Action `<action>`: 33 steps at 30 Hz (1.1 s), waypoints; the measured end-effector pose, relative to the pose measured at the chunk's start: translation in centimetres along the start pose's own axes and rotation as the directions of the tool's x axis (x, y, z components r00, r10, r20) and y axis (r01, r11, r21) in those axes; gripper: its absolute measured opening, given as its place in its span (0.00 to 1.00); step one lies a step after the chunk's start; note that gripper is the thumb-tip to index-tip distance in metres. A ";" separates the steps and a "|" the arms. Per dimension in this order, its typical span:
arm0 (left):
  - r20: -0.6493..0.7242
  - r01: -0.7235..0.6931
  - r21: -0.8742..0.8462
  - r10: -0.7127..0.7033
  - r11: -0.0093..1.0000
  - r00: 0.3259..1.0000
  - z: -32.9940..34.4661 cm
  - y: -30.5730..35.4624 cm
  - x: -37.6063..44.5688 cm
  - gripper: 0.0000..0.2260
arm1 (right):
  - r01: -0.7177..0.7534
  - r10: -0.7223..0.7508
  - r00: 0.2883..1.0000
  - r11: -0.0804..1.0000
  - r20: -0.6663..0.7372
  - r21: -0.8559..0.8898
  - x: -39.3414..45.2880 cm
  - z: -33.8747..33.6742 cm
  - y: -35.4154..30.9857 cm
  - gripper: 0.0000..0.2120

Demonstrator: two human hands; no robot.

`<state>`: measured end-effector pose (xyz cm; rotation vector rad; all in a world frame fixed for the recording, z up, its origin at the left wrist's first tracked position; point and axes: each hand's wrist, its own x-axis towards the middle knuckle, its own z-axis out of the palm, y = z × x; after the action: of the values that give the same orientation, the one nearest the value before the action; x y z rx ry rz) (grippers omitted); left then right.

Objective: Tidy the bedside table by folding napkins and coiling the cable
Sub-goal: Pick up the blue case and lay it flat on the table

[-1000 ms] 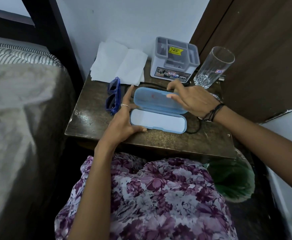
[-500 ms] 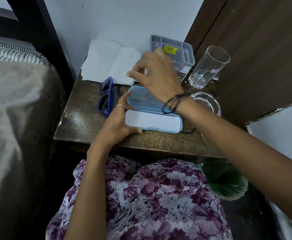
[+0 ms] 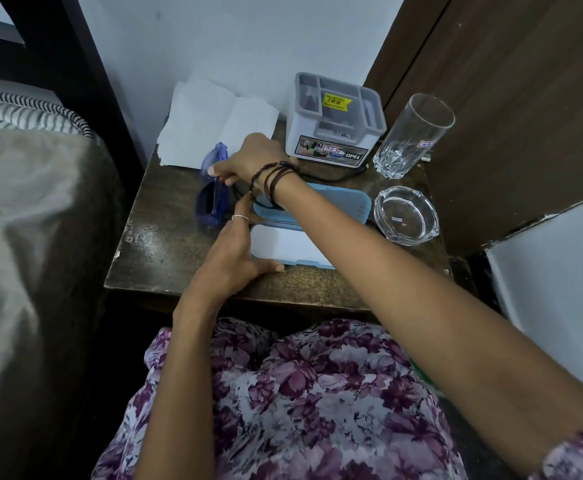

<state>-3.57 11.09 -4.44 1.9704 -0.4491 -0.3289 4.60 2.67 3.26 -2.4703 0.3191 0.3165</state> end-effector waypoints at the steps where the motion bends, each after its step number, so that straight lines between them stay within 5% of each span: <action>1: -0.001 -0.006 -0.013 0.006 1.000 1.000 0.0 0.1 0.0 0.45 | -0.001 -0.001 1.000 0.994 0.016 0.105 -0.3 -0.6 0.0 0.11; 5: 0.007 -0.012 -0.043 0.012 0.999 1.000 -0.2 0.3 -0.1 0.49 | 0.043 -0.082 0.995 0.842 0.049 0.538 -3.0 -3.6 0.2 0.10; 10: -0.022 -0.007 -0.006 0.007 1.000 1.000 0.0 -0.1 0.0 0.42 | 0.126 -0.183 0.983 0.721 0.011 0.681 -7.4 -6.8 2.2 0.07; 13: -0.036 -0.009 -0.029 0.008 1.000 0.999 0.0 -0.2 -0.2 0.43 | 0.247 -0.278 0.960 0.803 -0.024 0.542 -9.6 -8.5 4.6 0.06; 16: -0.031 -0.028 -0.049 0.027 0.998 0.999 0.0 -0.1 -0.1 0.46 | 0.335 -0.332 0.942 0.937 -0.043 0.099 -10.6 -9.5 6.9 0.01; 19: -0.038 -0.022 -0.049 0.020 0.999 0.999 -0.1 -0.2 -0.1 0.45 | 0.353 -0.380 0.925 0.855 0.004 -0.380 -10.6 -8.8 9.1 0.07; 21: -0.035 -0.036 -0.042 0.034 0.998 0.999 0.0 -0.2 -0.1 0.45 | 0.385 -0.430 0.902 0.760 0.039 -0.524 -10.7 -7.5 10.0 0.09; 24: -0.024 -0.058 -0.061 0.057 0.996 0.998 0.0 -0.4 -0.1 0.45 | 0.459 -0.517 0.853 0.684 0.066 -0.567 -10.4 -5.7 11.1 0.10; 31: -0.031 -0.048 -0.129 0.045 0.991 0.999 0.1 -1.1 0.1 0.40 | 0.462 -0.555 0.831 0.725 -0.036 -0.511 -9.7 -4.8 12.5 0.11; 33: -0.037 -0.053 -0.148 0.048 0.988 0.998 0.1 -1.2 0.0 0.41 | 0.450 -0.571 0.805 0.764 -0.162 -0.461 -10.0 -5.3 12.9 0.11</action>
<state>-3.40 11.46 -5.60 1.8131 -0.4399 -0.2892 -7.90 -9.14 3.27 -2.8842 -0.3645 -0.2581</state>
